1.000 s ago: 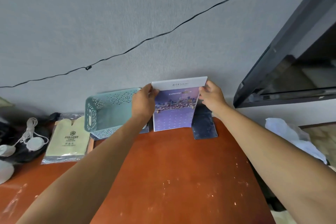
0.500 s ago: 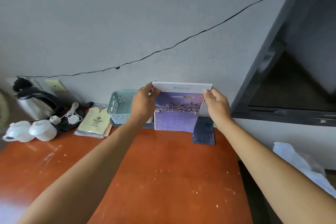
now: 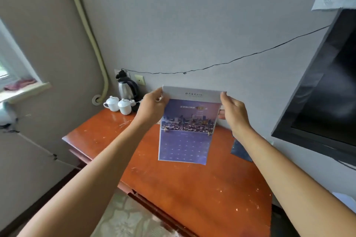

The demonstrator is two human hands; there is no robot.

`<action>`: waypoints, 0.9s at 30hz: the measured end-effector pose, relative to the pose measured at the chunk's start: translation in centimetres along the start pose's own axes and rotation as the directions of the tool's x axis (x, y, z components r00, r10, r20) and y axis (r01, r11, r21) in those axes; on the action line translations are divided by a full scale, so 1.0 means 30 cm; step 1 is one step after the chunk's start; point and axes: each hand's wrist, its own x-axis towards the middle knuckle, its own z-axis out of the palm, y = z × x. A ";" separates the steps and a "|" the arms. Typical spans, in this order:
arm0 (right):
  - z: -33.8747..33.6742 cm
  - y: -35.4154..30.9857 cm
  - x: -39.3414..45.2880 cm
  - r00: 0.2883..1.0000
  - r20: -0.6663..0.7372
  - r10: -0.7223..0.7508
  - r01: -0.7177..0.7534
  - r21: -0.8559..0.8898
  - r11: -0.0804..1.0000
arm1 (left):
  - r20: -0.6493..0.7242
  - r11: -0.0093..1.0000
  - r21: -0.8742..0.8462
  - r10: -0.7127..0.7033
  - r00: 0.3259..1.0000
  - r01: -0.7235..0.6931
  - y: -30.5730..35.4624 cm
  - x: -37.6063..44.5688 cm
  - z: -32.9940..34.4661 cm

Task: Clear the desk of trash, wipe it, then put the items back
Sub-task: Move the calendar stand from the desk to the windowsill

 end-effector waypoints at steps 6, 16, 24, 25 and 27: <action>0.258 -0.138 -0.122 0.980 0.191 -0.054 0.057 -0.006 0.998 | -0.180 0.991 0.099 -0.066 0.981 0.085 -0.076 -0.217 -0.305; 0.718 -0.284 -0.339 0.884 0.439 -0.160 0.164 0.031 0.986 | -0.410 0.977 0.044 -0.172 0.896 0.208 -0.191 -0.518 -0.741; 0.969 -0.399 -0.503 0.806 0.545 -0.231 0.187 0.136 0.973 | -0.526 0.962 0.044 -0.207 0.825 0.269 -0.197 -0.715 -1.004; 0.999 -0.418 -0.527 0.793 0.562 -0.235 0.185 0.145 0.972 | -0.538 0.962 0.045 -0.204 0.818 0.270 -0.201 -0.741 -1.038; 1.064 -0.462 -0.588 0.773 0.584 -0.247 0.184 0.166 0.969 | -0.561 0.960 0.037 -0.209 0.801 0.276 -0.207 -0.802 -1.110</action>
